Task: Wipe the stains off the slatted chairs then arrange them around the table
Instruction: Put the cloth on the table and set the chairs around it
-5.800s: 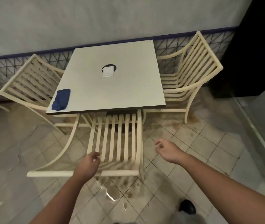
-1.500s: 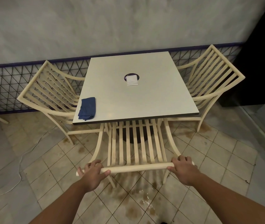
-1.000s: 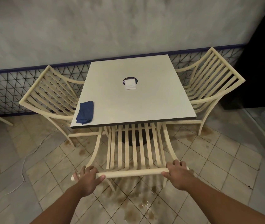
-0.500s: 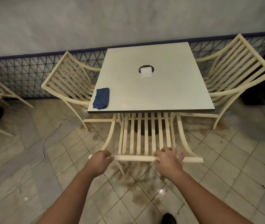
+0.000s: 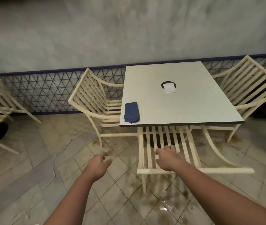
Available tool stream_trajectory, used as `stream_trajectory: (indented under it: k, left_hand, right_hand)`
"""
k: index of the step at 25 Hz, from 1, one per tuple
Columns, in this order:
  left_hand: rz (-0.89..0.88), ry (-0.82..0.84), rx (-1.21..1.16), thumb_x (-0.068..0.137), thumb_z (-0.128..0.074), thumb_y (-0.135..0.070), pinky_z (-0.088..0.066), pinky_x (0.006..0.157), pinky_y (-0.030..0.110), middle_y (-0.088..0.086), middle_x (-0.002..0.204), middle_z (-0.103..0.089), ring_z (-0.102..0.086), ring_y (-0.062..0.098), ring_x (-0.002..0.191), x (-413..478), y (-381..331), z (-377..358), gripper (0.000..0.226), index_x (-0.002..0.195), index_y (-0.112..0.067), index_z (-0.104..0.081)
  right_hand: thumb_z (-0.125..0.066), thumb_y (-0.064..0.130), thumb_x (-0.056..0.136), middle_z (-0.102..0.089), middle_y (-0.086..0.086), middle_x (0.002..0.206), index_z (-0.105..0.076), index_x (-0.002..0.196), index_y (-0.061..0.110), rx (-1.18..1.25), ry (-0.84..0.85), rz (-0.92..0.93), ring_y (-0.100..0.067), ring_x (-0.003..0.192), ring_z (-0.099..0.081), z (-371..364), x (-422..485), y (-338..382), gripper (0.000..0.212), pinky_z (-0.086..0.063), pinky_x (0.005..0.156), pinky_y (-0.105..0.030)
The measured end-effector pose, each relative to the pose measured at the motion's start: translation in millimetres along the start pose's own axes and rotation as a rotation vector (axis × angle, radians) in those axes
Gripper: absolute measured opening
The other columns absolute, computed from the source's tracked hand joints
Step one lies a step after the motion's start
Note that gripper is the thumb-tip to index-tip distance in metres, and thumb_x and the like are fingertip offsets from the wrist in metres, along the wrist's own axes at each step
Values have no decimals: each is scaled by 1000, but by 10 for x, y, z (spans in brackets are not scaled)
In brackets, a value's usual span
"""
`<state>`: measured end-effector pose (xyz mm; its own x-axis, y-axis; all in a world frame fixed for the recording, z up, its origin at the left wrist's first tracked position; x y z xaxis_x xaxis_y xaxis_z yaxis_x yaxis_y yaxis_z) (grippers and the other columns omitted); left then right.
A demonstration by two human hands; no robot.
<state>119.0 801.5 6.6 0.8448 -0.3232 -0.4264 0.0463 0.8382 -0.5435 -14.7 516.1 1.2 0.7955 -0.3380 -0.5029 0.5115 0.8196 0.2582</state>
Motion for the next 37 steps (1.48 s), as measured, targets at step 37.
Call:
stream_trajectory:
  k: [37]
  left_hand:
    - [131, -9, -170, 100, -62, -34, -45, 88, 33, 5, 124, -59, -57, 21, 105, 4352, 1233, 3598, 29, 125, -19, -59]
  right_hand:
    - [-57, 27, 99, -59, -2, 118, -59, 130, 18, 451, 215, -36, -13, 92, -57, 928, 4322, 4094, 33, -46, 69, -23]
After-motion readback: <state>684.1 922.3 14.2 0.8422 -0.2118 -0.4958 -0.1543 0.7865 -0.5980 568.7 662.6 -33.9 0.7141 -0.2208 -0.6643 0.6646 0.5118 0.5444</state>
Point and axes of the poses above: each hand's wrist, its own x-axis towards the middle knuckle, its own z-axis out of the back of the hand, y = z × x, the point moved 8 cm from there along x, towards the middle knuckle
